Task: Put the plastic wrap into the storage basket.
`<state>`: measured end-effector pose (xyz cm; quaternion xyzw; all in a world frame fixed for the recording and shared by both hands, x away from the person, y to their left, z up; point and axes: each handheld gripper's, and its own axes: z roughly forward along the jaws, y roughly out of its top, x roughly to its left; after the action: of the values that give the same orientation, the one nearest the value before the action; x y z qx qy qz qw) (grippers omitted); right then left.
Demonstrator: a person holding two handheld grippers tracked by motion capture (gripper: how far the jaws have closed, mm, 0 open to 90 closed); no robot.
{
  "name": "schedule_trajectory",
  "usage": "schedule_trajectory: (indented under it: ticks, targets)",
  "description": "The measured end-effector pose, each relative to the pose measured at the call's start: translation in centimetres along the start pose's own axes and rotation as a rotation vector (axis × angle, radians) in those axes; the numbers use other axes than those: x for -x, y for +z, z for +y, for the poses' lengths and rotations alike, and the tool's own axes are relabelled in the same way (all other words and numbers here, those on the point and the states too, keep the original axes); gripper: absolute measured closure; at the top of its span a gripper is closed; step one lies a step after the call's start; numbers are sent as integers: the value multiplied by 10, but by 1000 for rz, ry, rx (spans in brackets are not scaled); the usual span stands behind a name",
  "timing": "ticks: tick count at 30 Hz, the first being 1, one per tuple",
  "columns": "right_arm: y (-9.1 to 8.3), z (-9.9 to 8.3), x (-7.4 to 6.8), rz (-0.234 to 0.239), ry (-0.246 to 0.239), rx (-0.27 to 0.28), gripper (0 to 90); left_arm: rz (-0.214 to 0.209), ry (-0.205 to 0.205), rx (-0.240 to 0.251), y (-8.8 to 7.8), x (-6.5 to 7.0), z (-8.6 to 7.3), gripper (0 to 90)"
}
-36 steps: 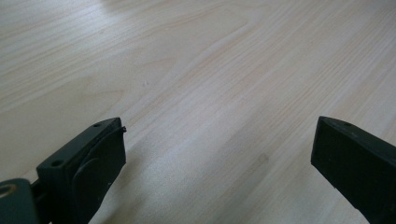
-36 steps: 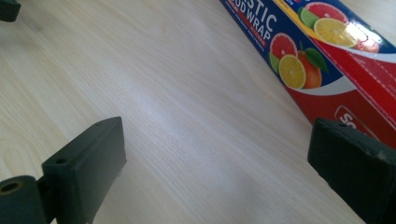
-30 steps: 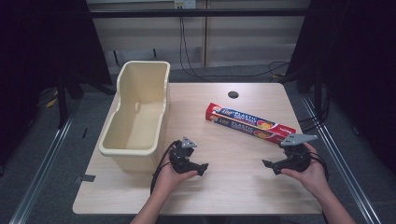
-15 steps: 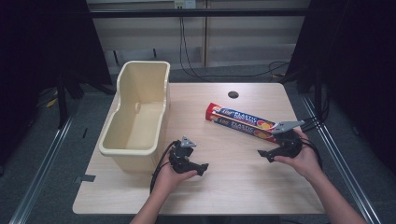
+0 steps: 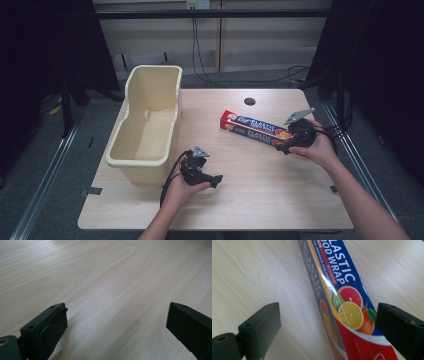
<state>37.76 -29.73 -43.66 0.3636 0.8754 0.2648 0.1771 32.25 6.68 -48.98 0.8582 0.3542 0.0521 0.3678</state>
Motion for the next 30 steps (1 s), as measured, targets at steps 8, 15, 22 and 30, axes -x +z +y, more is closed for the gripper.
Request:
schedule_trajectory:
  ticks: [8, 15, 22, 30]
  targets:
    - [20, 12, 8, -13, -24, -51, 68, 2, -12, -6, 1, -1, -1, 34]
    - [33, 15, 23, 31, -1, -55, 69, -5, 6, -19, 1, -1, -1, 37]
    - [43, 14, 31, 64, 23, -73, 118, 4, -4, -6, 1, -1, -1, 37]
    - [54, 12, 32, 92, 31, -92, 205, 1, -6, -6, 1, -1, -1, 39]
